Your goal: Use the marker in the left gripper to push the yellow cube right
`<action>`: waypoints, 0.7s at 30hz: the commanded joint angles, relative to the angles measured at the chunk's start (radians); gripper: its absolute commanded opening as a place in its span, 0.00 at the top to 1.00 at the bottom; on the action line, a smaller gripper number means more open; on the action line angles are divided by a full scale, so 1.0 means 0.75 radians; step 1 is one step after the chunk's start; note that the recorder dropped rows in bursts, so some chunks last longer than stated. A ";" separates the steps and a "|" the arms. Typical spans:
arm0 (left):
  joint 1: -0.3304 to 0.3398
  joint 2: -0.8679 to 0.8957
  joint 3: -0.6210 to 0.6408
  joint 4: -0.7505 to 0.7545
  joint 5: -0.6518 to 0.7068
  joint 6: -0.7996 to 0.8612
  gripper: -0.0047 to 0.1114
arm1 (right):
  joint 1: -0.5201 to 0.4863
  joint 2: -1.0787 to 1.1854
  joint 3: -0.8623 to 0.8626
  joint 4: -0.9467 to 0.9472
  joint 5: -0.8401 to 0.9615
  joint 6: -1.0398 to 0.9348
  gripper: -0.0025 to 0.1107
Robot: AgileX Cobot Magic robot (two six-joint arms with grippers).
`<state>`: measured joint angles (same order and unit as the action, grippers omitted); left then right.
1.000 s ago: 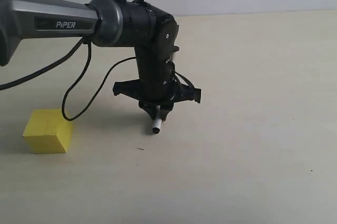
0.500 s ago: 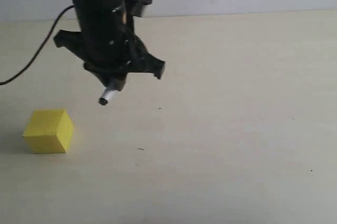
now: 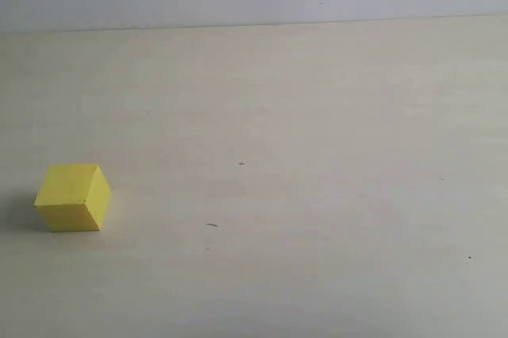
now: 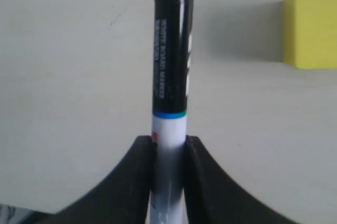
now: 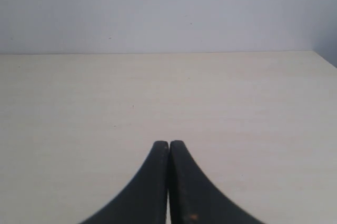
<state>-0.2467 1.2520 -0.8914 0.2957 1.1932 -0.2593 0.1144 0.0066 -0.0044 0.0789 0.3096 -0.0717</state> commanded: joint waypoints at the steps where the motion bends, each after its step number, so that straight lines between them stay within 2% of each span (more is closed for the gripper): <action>1: 0.143 -0.040 0.080 -0.111 -0.063 0.117 0.96 | -0.008 -0.009 0.006 -0.003 -0.006 -0.002 0.98; 4: 0.146 -0.025 0.106 -0.087 -0.099 0.282 0.96 | -0.008 -0.009 0.006 -0.003 -0.006 -0.002 0.98; 5: 0.146 -0.013 0.106 -0.051 -0.145 0.366 0.96 | -0.008 -0.009 0.006 -0.003 -0.006 -0.002 0.98; 9: 0.146 0.037 0.106 -0.001 -0.364 0.432 0.96 | -0.008 -0.009 0.006 -0.003 -0.006 -0.002 0.98; 10: 0.146 0.059 0.103 0.005 -0.392 0.529 0.96 | -0.008 -0.009 0.006 -0.003 -0.006 -0.002 0.98; 16: 0.202 0.201 0.022 -0.017 -0.369 1.130 0.96 | -0.008 -0.009 0.006 -0.003 -0.016 -0.002 0.98; 21: 0.307 0.319 -0.052 -0.109 -0.305 1.469 0.96 | -0.008 -0.009 0.006 -0.003 -0.010 -0.005 0.98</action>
<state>-0.0544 1.4545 -0.8989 0.2577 0.9457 0.7024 0.1144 0.0066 -0.0044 0.0789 0.3096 -0.0717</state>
